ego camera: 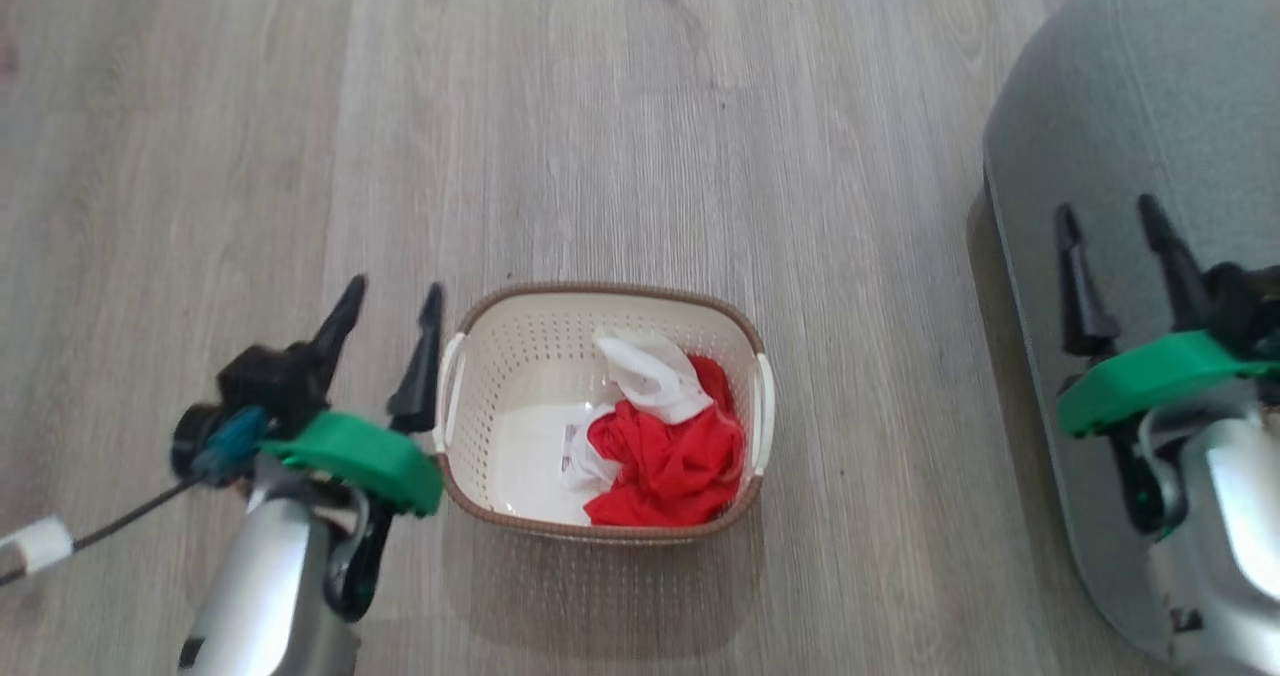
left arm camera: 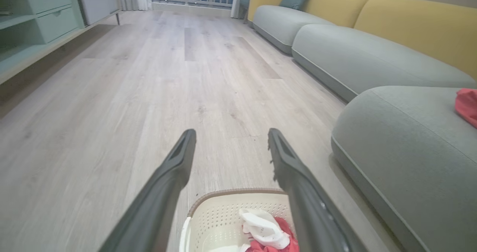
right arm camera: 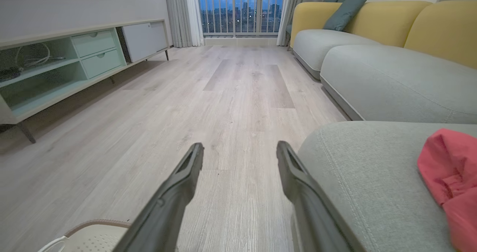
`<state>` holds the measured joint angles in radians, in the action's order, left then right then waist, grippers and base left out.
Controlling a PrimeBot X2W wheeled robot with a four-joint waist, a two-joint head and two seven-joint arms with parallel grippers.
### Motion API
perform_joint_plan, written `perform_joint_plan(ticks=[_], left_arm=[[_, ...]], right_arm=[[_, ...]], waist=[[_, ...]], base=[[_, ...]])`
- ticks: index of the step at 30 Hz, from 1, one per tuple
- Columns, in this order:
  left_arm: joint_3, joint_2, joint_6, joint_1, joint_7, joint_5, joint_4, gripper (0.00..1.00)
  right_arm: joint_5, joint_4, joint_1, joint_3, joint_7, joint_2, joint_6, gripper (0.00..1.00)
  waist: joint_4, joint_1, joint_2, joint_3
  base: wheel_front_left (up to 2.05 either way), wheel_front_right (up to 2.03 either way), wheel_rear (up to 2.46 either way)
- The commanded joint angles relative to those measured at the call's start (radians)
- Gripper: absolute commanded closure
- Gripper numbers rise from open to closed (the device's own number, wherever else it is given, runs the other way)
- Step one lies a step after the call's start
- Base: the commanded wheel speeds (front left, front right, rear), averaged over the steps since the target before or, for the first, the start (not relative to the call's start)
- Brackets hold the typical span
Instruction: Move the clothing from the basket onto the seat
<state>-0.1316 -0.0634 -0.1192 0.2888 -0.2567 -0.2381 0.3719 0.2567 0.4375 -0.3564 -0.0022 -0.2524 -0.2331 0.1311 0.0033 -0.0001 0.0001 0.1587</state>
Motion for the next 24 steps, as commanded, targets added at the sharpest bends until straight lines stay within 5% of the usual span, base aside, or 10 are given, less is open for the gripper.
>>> perform_joint_plan(ticks=[1, 11, 24], left_arm=[[0.048, -0.004, 0.006, 0.008, -0.005, 0.013, -0.038, 0.0], [0.163, 0.009, 0.011, -0.076, -0.005, 0.066, -0.06, 0.0], [0.193, 0.013, 0.005, -0.165, -0.005, 0.09, -0.069, 0.0]], right_arm=[[0.01, -0.038, 0.005, 0.024, -0.009, -0.001, 0.0, 0.0], [0.023, -0.062, 0.057, 0.085, -0.009, 0.028, 0.0, 0.0], [0.046, -0.044, 0.119, 0.106, -0.009, 0.041, 0.0, 0.0]], waist=[[0.006, 0.0001, -0.0001, -0.021], [-0.01, 0.0001, -0.0001, -0.093], [-0.021, 0.0001, -0.0001, -0.156]], base=[[0.0, 0.0, 0.0], [0.0, 0.0, 0.0], [0.0, 0.0, 0.0]])
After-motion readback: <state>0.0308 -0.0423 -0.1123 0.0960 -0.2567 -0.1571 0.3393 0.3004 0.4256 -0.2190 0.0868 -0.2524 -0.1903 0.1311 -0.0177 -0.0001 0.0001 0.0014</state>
